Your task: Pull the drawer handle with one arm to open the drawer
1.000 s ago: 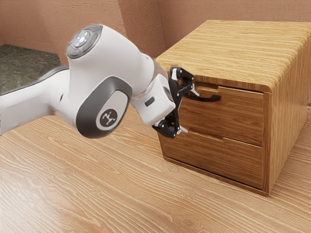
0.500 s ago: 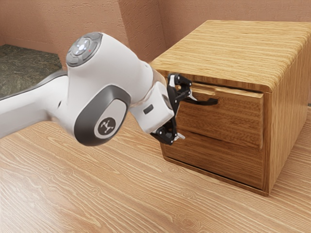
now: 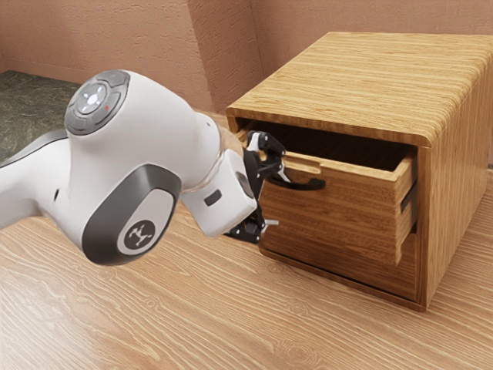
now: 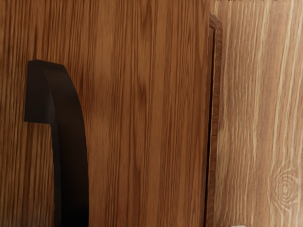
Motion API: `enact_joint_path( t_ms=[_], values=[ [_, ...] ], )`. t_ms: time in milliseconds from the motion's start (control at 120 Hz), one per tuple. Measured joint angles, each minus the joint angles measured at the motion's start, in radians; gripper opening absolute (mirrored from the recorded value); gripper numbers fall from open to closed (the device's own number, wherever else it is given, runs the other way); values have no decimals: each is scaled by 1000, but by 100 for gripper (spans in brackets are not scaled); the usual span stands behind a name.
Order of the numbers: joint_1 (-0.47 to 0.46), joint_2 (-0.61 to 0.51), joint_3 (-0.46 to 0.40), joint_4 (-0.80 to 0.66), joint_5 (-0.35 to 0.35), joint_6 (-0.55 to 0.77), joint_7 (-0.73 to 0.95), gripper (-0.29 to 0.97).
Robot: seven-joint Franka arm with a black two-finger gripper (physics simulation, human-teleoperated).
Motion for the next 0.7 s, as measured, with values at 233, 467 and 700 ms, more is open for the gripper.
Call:
enact_joint_path(
  t_ms=[233,467,700],
  values=[
    [-5,1,2,-17,-5,18,-7,57],
    [-3,0,3,-24,-14,69,-15,37],
    [6,0,-14,-20,-52,93,-20,39]
  ],
)
